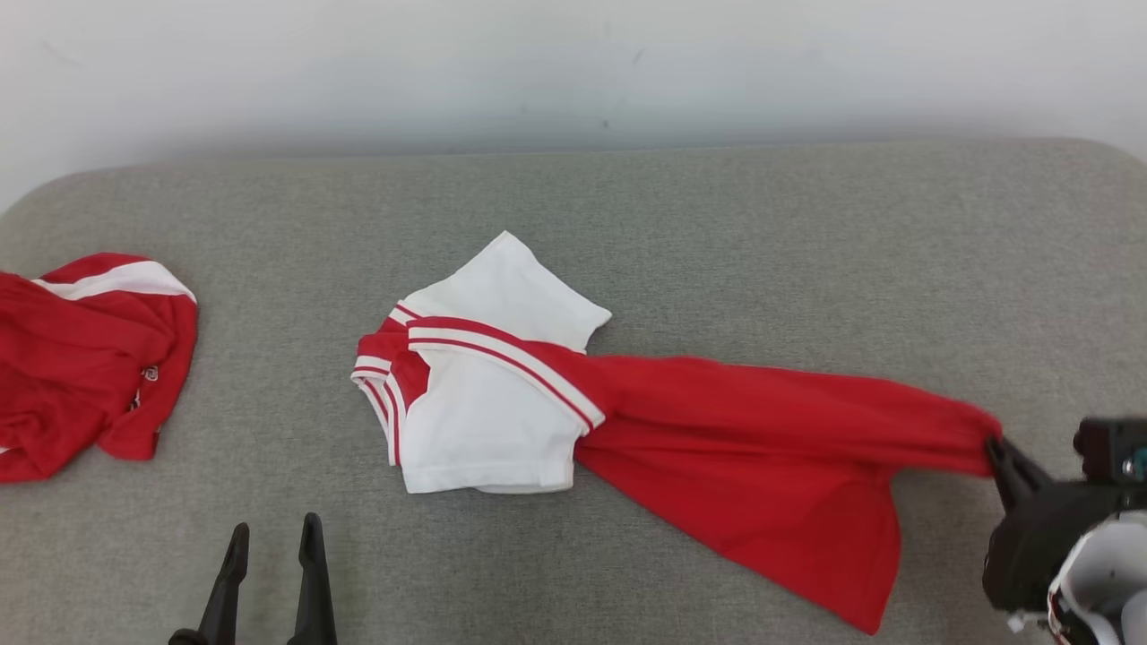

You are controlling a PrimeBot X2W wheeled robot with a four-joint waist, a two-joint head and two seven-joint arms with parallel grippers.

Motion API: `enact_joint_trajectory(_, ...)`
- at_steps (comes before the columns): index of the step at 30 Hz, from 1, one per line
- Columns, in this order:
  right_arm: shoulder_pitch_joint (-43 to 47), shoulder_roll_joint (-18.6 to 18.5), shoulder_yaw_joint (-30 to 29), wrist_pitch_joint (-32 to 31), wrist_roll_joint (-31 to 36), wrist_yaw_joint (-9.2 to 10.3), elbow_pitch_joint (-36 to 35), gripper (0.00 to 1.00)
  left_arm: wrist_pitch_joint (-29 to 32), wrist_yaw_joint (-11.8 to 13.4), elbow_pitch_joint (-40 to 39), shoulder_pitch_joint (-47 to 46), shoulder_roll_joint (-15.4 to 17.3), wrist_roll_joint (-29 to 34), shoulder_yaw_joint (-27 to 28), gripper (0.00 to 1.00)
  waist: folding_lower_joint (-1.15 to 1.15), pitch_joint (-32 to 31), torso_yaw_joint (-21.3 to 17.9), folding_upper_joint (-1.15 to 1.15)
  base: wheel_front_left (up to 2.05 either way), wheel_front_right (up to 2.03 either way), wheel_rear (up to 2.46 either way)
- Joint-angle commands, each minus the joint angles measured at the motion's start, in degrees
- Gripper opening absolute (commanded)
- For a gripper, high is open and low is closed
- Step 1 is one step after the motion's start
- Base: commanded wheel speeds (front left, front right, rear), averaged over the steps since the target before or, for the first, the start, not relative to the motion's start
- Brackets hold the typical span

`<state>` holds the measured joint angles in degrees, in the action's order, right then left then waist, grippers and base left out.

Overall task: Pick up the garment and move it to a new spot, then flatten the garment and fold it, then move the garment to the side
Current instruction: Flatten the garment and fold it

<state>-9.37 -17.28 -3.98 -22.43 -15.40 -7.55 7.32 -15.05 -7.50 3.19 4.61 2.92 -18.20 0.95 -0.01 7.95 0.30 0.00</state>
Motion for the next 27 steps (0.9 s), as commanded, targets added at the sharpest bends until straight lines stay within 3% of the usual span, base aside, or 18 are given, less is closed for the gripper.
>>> enact_joint_trajectory(1, 1.48, 0.78, -0.75, -0.07, 0.47, 0.13, 0.05, 0.0, -0.19, 0.04, -0.08, 0.32, -0.05, -0.56, 0.11, 1.0, 0.01, 0.02, -0.63, 0.0, 0.0, 0.0, 0.0)
enact_joint_trajectory(5, 3.54, 3.49, -3.04, 0.44, 1.73, 0.13, 3.3, 0.03, -0.19, 0.04, 0.14, -0.52, -0.03, -0.2, -0.21, 1.0, 0.01, -0.05, -1.07, 0.0, 0.0, 0.0, 0.0)
enact_joint_trajectory(6, 3.79, 4.05, -3.8, 0.56, 2.22, 0.13, 4.54, 0.85, -0.19, 0.04, 0.22, -0.68, -0.05, -0.13, -0.3, 1.0, 0.01, -0.18, -1.1, 0.0, 0.0, 0.0, 0.0)
enact_joint_trajectory(7, 3.78, 5.07, -5.31, 1.59, 2.97, 0.13, 6.28, 1.0, -0.19, 0.04, 0.46, -0.79, -0.05, -0.05, -0.52, 1.0, 0.01, -0.57, -1.0, 0.0, 0.0, 0.0, 0.0)
enact_joint_trajectory(16, 5.62, 9.61, -7.95, 13.54, 6.44, 0.13, 5.22, 1.0, -0.19, 0.04, 0.97, 1.14, -0.04, -0.64, -0.01, 1.0, 0.01, -3.28, -0.09, 0.0, 0.0, 0.0, 0.0)
enact_joint_trajectory(27, 12.85, 12.52, 1.5, 29.55, 6.79, 0.13, -0.81, 1.0, -0.19, 0.04, 1.69, 4.78, -0.06, 0.53, 1.07, 1.0, 0.01, -8.5, -0.16, 0.0, 0.0, 0.0, 0.0)
